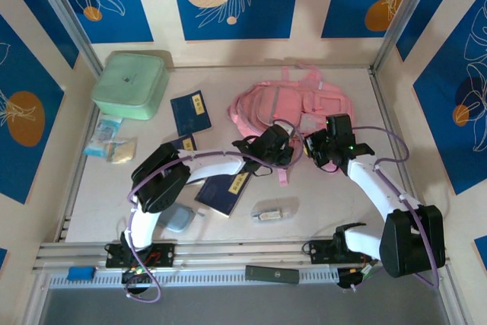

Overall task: Pack the student bag
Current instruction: Unzip the student bag at the top-right of the table.

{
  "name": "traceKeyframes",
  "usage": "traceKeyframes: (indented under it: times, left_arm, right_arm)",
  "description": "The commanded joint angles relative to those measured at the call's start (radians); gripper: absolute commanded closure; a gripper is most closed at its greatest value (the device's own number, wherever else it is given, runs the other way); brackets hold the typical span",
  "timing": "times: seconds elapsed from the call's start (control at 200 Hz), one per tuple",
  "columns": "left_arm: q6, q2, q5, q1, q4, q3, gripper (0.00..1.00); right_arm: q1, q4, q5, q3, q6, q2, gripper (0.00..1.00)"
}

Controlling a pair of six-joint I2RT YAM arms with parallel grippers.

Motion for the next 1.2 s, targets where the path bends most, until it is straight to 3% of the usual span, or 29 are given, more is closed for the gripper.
traceKeyframes:
  times: [0.0, 0.105, 0.4, 0.665, 0.82, 1.03, 1.195]
  left_arm:
    - [0.054, -0.083, -0.001, 0.019, -0.023, -0.035, 1.0]
    - [0.114, -0.122, 0.047, 0.027, -0.013, -0.09, 1.0]
    - [0.217, -0.188, 0.023, 0.033, -0.116, -0.14, 1.0]
    - [0.204, -0.19, 0.026, 0.033, -0.153, -0.099, 1.0]
    - [0.157, -0.157, 0.045, 0.033, -0.123, -0.054, 1.0]
    - [0.12, -0.119, 0.084, 0.033, -0.1, 0.0, 1.0]
    - [0.102, -0.11, 0.129, 0.032, -0.042, 0.001, 1.0]
  right_arm:
    - [-0.041, -0.022, -0.11, 0.044, -0.107, -0.039, 1.0]
    - [-0.096, -0.041, -0.185, 0.071, -0.184, -0.026, 1.0]
    - [-0.173, -0.059, -0.302, 0.156, -0.358, 0.06, 1.0]
    - [-0.219, -0.065, -0.308, 0.285, -0.469, 0.229, 1.0]
    - [-0.23, -0.081, -0.351, 0.295, -0.482, 0.252, 0.81]
    - [-0.332, -0.06, -0.501, 0.153, -0.416, 0.132, 0.42]
    - [-0.242, 0.0, -0.539, 0.045, -0.275, 0.074, 0.28]
